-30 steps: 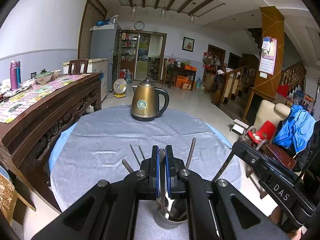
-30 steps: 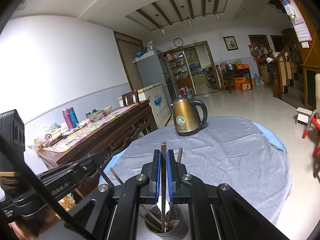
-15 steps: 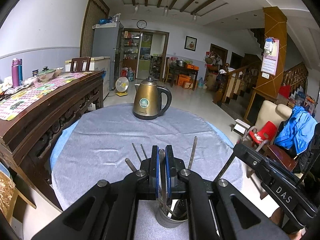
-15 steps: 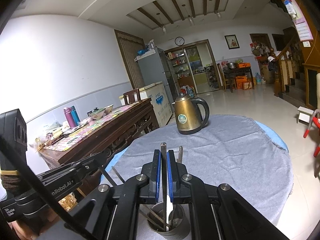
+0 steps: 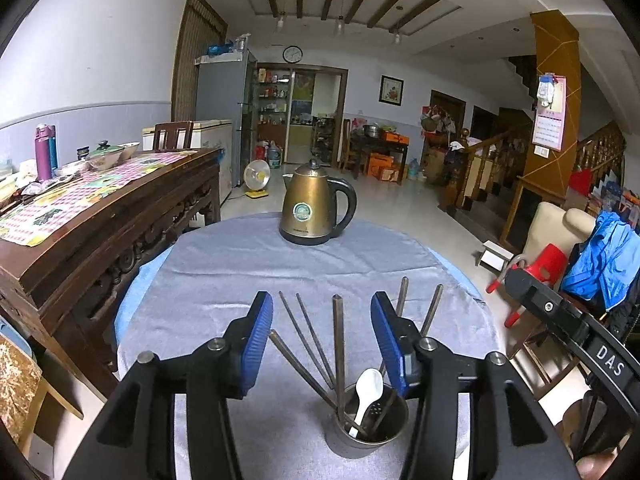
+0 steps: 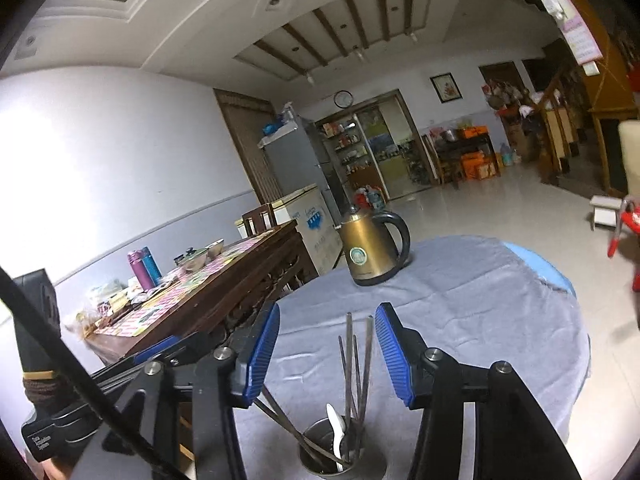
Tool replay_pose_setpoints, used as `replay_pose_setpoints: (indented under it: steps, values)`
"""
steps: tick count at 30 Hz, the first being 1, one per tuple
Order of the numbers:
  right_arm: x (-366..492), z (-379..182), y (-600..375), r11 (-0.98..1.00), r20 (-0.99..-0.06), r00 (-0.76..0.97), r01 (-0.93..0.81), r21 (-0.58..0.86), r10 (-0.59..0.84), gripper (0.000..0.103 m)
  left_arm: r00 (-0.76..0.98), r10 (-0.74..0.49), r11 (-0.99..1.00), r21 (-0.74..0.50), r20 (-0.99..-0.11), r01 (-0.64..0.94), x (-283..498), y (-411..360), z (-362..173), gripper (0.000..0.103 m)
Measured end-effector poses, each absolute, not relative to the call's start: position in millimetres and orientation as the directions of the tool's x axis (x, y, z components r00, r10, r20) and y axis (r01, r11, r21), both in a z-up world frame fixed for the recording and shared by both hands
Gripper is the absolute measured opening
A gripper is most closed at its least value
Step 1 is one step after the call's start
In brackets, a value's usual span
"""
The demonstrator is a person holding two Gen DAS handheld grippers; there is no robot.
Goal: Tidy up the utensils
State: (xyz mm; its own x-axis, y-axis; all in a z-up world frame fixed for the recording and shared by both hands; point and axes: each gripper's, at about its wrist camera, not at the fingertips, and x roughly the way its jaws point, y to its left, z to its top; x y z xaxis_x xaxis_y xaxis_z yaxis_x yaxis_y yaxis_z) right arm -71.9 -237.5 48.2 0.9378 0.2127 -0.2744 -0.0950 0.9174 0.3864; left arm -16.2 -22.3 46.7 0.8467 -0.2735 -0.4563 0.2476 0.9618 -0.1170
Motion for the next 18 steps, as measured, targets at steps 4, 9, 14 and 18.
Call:
replay_pose_setpoints:
  steps: [4,9,14,18]
  values:
    - [-67,42,-244,0.911,-0.299,0.933,-0.066,0.407,0.200,0.054,0.857,-0.247,0.969,-0.104,-0.452,0.224,-16,-20,46,0.060]
    - [-64,37,-253,0.908,-0.330,0.925,-0.034,0.417,0.186,0.054,0.872,-0.188,0.982,-0.070,-0.452,0.175,-15,-13,44,0.065]
    - [-61,30,-261,0.906,-0.367,0.914,0.000,0.424,0.171,0.055,0.889,-0.103,0.994,-0.010,-0.446,0.110,-14,-1,41,0.069]
    - [-57,19,-270,0.898,-0.409,0.898,0.037,0.437,0.162,0.058,0.893,-0.055,0.998,0.013,-0.447,0.068,-14,8,37,0.072]
